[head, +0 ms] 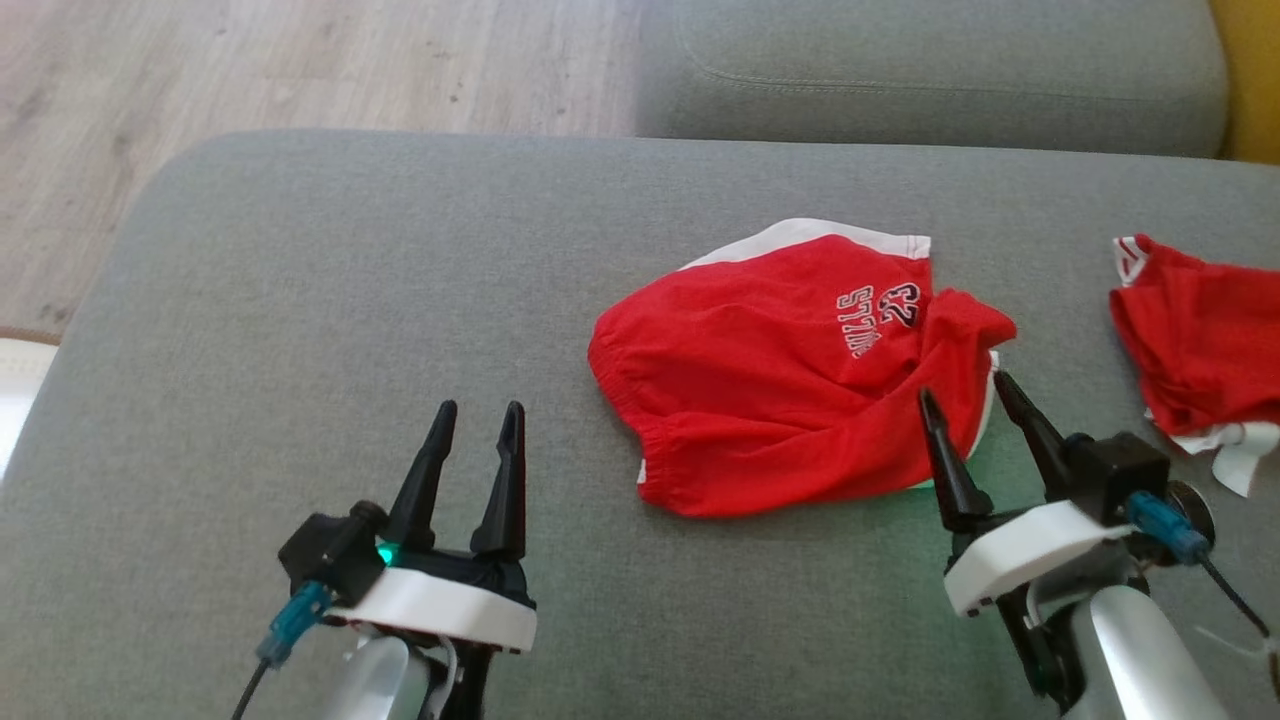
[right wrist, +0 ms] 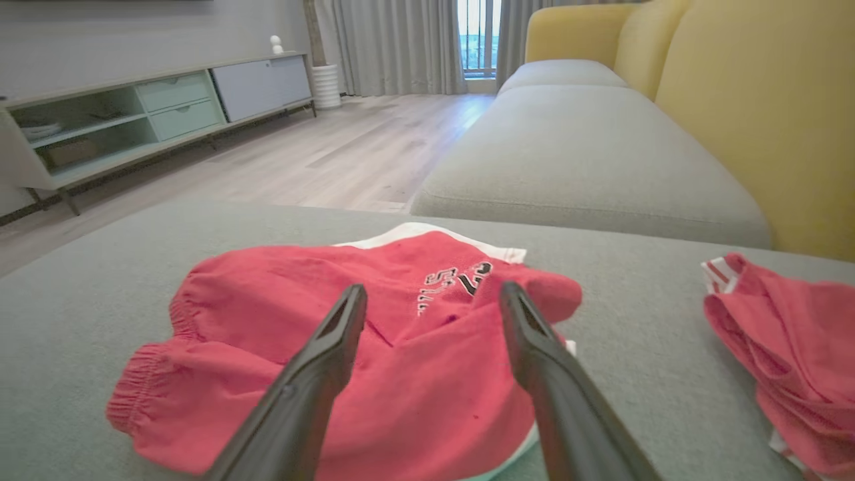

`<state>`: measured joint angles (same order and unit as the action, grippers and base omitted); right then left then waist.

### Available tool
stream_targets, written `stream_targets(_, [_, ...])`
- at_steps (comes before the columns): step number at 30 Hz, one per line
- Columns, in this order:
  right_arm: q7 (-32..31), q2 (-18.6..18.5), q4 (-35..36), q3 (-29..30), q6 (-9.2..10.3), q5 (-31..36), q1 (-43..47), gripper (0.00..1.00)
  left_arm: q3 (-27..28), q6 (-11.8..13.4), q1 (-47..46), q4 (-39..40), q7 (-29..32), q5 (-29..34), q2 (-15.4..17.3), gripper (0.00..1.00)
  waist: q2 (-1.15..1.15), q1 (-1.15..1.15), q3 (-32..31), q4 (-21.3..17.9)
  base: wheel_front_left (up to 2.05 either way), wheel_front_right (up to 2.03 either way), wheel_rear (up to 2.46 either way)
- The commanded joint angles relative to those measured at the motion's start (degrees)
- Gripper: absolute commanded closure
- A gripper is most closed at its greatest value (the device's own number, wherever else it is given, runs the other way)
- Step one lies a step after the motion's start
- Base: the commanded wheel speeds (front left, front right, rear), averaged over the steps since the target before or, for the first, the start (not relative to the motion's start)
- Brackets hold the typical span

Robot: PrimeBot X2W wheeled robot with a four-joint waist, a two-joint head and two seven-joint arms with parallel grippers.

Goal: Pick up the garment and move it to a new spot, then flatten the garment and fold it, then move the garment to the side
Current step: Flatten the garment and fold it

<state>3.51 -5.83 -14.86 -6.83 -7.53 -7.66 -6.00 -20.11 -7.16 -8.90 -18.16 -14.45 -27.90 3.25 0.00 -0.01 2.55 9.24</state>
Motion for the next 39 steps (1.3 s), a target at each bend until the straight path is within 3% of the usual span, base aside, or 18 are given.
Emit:
stream_targets(1, [-0.36,-0.48,2.96,-1.72,0.04,-0.29,-2.13,0.00,1.64,-0.33,-1.33,2.02,-0.55,0.29,0.44,0.00,0.00,0.01,0.22,0.60,0.00,0.00,0.00])
stream_targets(12, [-6.93,-5.88,2.82,-11.09,0.04,-1.47,-9.91,0.00,-0.62,-0.33,-2.96,1.49,-0.55,-0.54,0.28,0.00,0.00,0.01,3.82,6.31,0.00,0.00,0.00])
stream_targets(23, [-12.95,-12.95,-9.49,-28.29,0.04,-11.11,-24.50,0.00,-2.59,-0.33,-5.16,0.39,-0.55,-2.22,-0.16,0.00,0.00,0.01,7.40,14.21,0.00,0.00,0.00])
stream_targets(34, [-12.35,-16.70,-22.48,-39.62,0.04,-14.06,-34.23,0.00,-4.46,-0.33,-6.21,0.07,-0.55,-3.86,-0.34,0.00,0.00,0.01,9.70,19.46,0.00,0.00,0.00])
stream_targets(35, [-12.05,-16.67,-23.35,-40.10,0.04,-14.73,-34.85,0.82,-4.62,-0.33,-6.14,0.06,-0.55,-4.04,-0.35,0.00,0.00,0.01,9.75,19.66,0.00,0.00,0.00])
stream_targets(36, [-11.71,-16.72,-24.17,-40.53,0.04,-15.22,-35.53,1.00,-4.75,-0.33,-6.08,0.05,-0.55,-4.21,-0.35,0.00,0.00,0.01,9.80,19.84,0.00,0.00,0.00])
stream_targets(39, [-10.49,-16.86,-26.39,-41.54,0.04,-16.05,-37.69,1.00,-5.13,-0.33,-5.97,0.16,-0.55,-4.64,-0.36,0.00,0.00,0.01,9.94,20.29,0.00,0.00,0.00])
